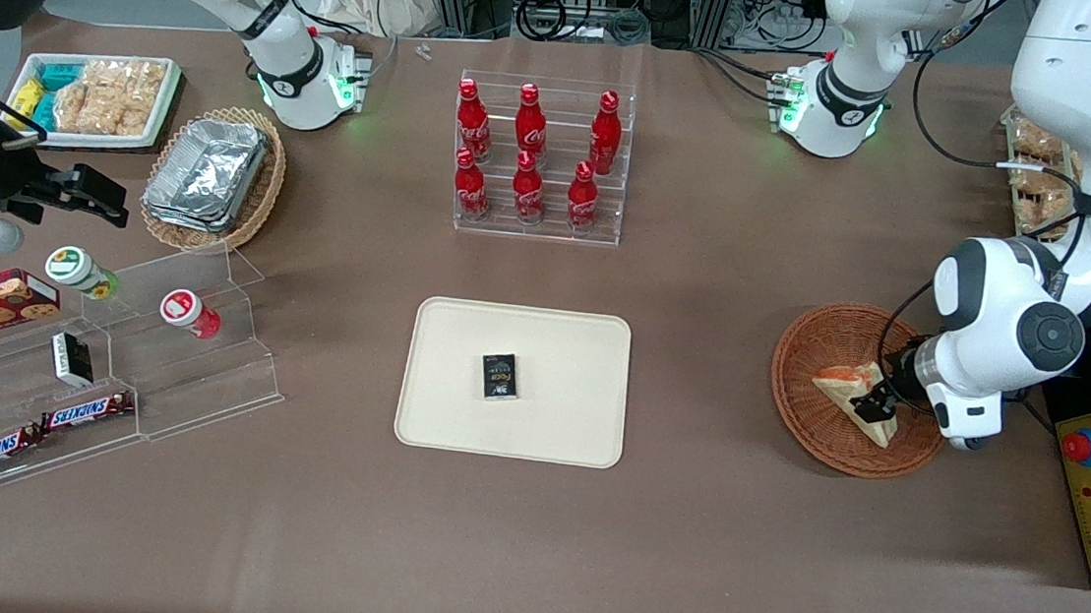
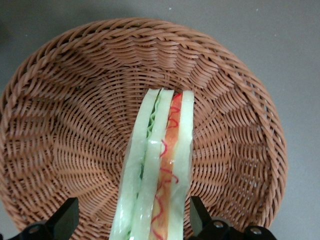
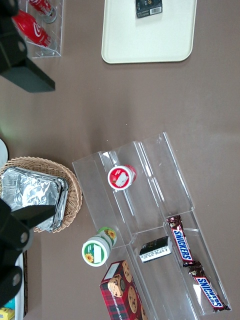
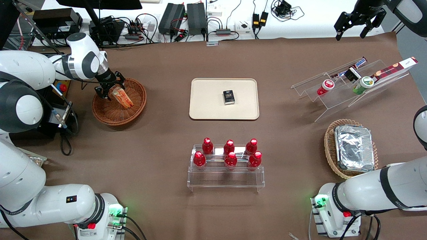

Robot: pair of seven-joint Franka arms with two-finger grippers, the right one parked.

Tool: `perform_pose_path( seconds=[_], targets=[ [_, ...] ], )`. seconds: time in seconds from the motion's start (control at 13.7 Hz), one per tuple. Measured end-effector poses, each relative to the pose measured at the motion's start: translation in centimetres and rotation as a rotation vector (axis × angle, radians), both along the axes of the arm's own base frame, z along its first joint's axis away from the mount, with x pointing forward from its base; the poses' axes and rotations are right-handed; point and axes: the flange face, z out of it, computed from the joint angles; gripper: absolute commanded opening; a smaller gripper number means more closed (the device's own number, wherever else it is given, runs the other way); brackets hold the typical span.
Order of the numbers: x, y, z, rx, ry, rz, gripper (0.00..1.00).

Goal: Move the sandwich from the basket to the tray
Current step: 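Close the left gripper on the sandwich's crust edge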

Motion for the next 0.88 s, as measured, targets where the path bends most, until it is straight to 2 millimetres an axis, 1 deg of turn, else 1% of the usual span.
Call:
perform_pose_path(
  seconds=[0.15,0.22,0.29,0.44,0.51,0.73,0.88],
  targets=[
    [0.0,-0.1,-0.8,-0.001,0.001,0.015,0.99],
    [0.0,-0.2,-1.2,-0.001,0.004,0.023,0.9],
    [0.0,-0.2,-1.6,-0.002,0.008,0.03,0.72],
    [0.0,-0.5,-2.1,-0.001,0.009,0.048,0.12],
    [0.0,-0.6,-2.1,-0.001,0.01,0.057,0.0],
    [0.2,-0.8,-1.9,-0.001,0.006,0.059,0.0],
    [0.6,-0.9,-1.0,0.001,0.031,0.046,0.0]
  ],
)
